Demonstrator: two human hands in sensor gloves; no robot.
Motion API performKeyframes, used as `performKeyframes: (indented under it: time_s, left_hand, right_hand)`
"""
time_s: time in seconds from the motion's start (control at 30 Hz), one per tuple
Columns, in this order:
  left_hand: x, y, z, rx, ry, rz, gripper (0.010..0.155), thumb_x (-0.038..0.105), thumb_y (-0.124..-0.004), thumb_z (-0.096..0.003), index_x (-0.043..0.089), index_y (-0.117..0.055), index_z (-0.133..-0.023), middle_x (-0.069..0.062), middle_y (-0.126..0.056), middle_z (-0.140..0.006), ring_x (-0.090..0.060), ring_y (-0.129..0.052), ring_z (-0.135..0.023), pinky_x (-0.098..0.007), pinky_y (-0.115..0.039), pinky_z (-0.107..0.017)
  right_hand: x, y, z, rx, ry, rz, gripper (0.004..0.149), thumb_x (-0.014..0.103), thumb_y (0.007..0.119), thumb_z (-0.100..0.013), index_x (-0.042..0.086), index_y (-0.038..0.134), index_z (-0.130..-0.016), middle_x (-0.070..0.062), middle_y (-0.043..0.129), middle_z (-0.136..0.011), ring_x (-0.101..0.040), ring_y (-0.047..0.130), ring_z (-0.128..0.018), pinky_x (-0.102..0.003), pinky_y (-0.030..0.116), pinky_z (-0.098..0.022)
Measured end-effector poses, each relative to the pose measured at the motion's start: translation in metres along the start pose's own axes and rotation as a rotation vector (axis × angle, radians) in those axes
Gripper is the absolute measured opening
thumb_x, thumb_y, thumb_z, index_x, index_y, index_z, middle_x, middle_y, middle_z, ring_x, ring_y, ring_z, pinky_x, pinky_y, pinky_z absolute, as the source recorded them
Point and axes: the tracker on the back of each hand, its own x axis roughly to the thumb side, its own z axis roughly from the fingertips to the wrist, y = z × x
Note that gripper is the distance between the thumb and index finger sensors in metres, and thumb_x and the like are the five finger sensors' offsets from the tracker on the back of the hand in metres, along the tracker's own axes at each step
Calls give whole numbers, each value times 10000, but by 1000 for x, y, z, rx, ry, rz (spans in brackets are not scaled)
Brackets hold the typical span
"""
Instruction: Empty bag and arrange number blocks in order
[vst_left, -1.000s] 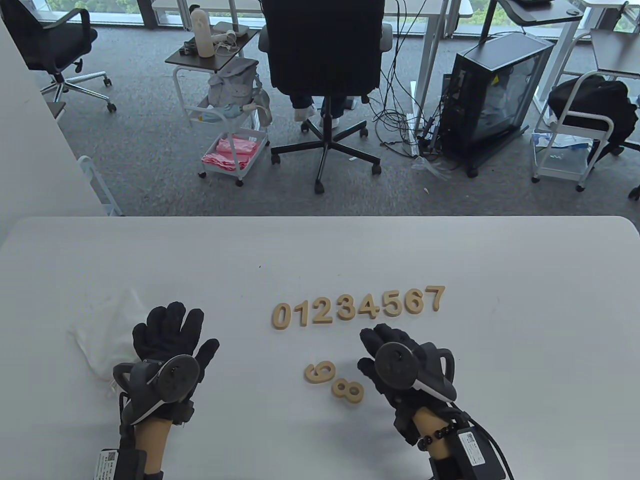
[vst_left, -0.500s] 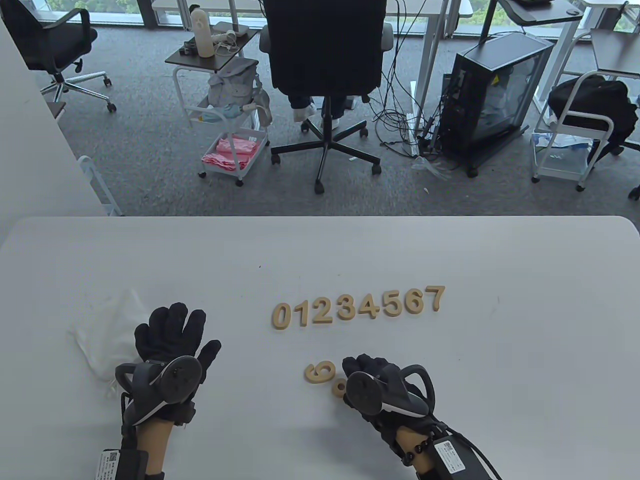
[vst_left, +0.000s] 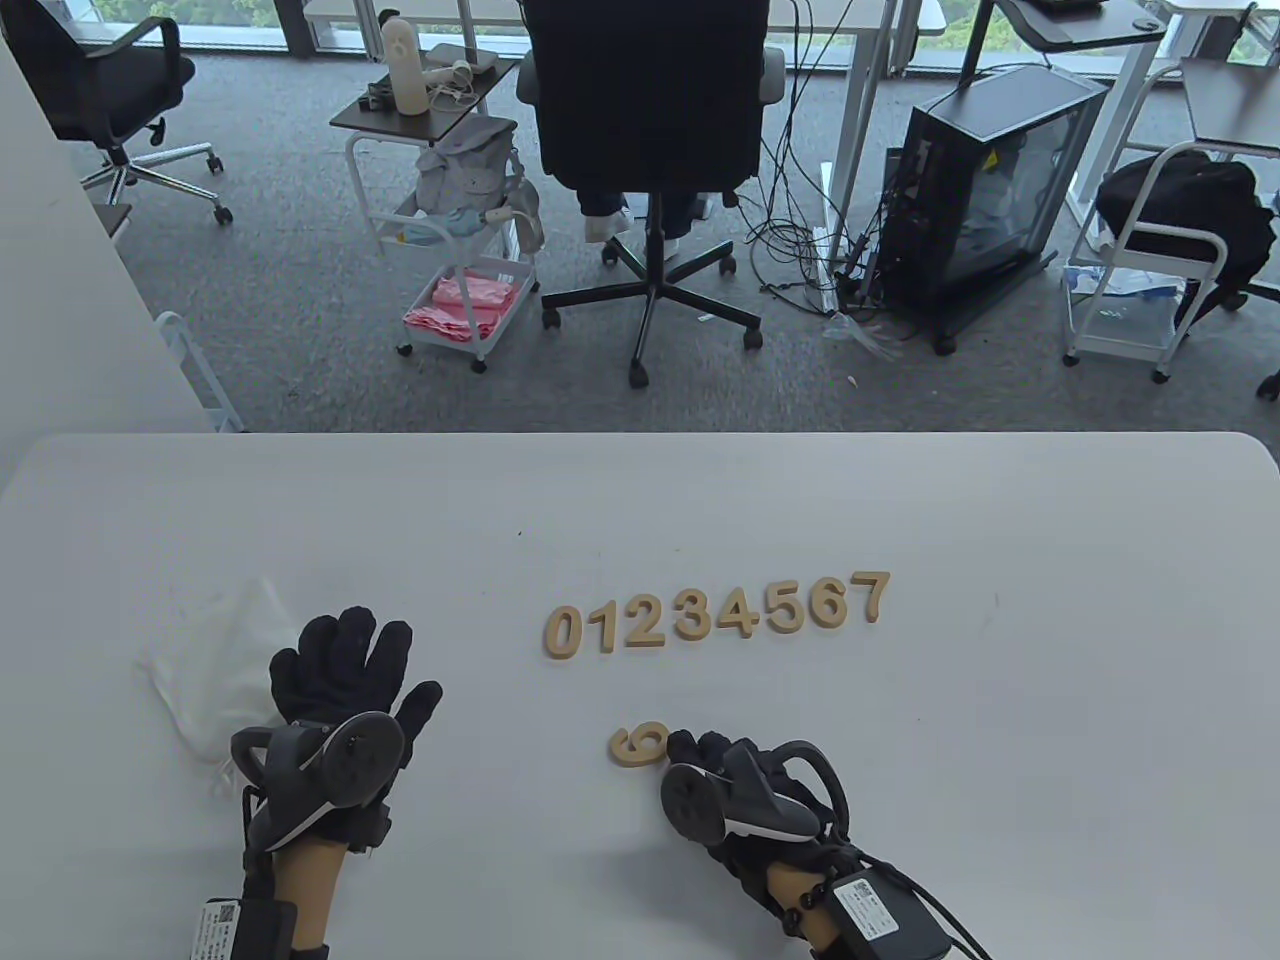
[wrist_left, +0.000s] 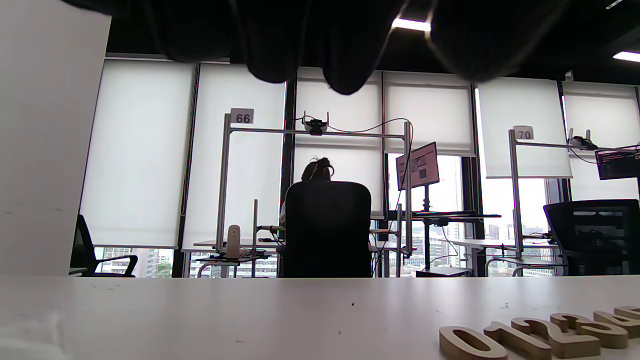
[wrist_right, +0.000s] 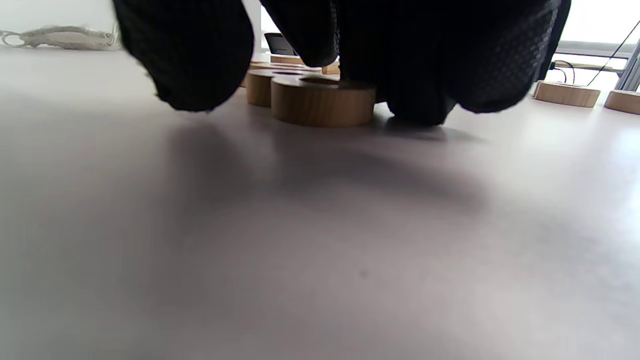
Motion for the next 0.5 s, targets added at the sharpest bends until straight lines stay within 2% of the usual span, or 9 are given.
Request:
performKeyframes:
  time_s: [0.27, 0.5]
  left_hand:
    - [0, 1, 0, 4, 2, 0, 675, 534, -716, -517, 148, -687, -1070, -281, -590, -1135, -643, -621, -996, -815, -481, -646]
    - [-1, 1, 0, 10, 4, 5, 676, 534, -716, -517, 147, -687, -1071, -282, -588, -1136, -644, -620, -996, -816, -481, -646]
  right_hand:
    - [3, -1, -2, -46, 6, 50, 654, 333, 841, -477, 93, 631, -1048, -193, 793, -973, -451, 895, -771, -550, 840, -566]
    - [0, -1, -1, -47, 8, 30, 668, 319, 825, -490, 31, 608, -1052, -240, 777, -967, -459, 895, -762, -567, 836, -574]
